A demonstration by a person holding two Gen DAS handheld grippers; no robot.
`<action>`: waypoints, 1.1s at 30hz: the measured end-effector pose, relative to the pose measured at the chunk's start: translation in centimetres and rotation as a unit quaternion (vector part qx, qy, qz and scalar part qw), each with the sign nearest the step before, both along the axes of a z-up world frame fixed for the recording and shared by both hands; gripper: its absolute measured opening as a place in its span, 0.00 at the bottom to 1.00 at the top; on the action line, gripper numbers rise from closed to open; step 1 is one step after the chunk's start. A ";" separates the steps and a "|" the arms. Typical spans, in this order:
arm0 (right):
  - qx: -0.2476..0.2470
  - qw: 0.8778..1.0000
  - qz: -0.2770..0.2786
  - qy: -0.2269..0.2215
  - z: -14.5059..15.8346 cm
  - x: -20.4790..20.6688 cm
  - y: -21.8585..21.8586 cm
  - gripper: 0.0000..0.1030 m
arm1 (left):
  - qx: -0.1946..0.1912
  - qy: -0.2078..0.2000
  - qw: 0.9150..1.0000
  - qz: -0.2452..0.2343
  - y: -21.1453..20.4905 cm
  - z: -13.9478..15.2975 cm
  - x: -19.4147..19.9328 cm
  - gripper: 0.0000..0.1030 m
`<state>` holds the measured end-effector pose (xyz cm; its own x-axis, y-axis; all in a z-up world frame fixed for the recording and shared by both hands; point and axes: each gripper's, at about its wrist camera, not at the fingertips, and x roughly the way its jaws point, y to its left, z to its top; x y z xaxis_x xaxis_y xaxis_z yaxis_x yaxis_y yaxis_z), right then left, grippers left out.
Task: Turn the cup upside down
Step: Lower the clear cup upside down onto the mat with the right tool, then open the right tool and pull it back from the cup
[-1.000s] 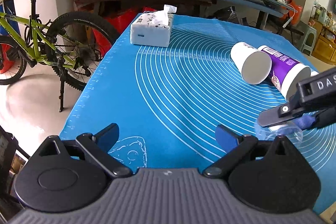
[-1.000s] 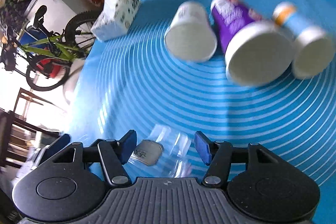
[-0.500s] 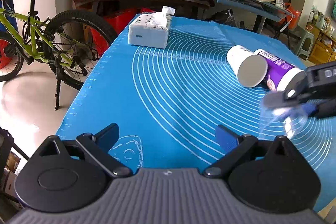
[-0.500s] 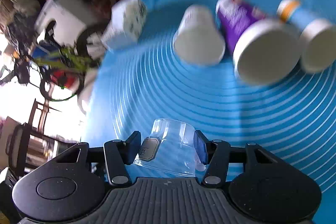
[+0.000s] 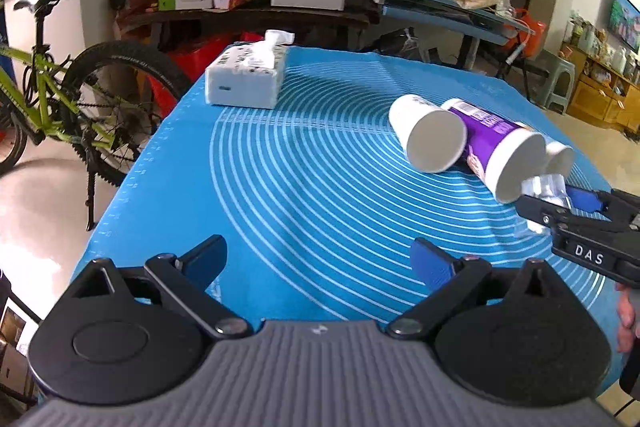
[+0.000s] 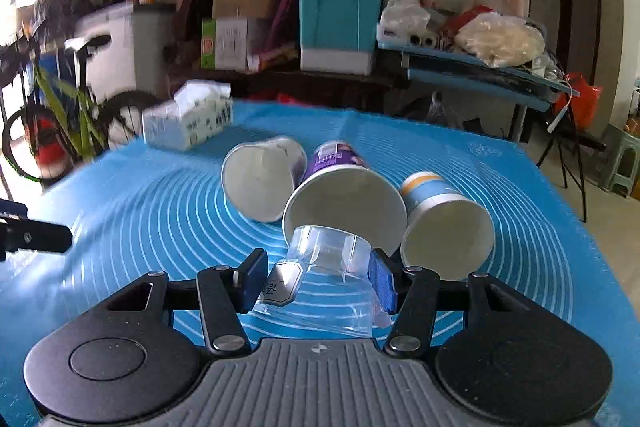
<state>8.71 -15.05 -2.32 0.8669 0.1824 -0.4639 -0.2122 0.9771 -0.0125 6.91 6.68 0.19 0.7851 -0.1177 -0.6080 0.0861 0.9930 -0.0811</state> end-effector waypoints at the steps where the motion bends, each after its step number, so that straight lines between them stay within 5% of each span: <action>1: 0.000 1.000 0.000 -0.002 0.0 -0.1 0.0 0.51 | 0.002 0.000 1.000 -0.003 -0.2 0.0 -0.1 0.94; 16: 0.005 1.000 0.002 0.025 -0.3 -4.4 -2.0 0.49 | 0.011 0.009 1.000 -0.025 -2.9 -0.2 -0.9 0.94; 22: 0.035 0.998 0.007 0.045 0.0 -5.1 -2.9 0.73 | 0.004 0.008 1.000 -0.028 -3.9 0.0 -2.1 0.94; 33: 0.044 0.997 -0.005 0.057 2.2 -12.2 -4.4 0.84 | 0.019 -0.037 0.999 -0.025 -6.8 2.0 -7.3 0.94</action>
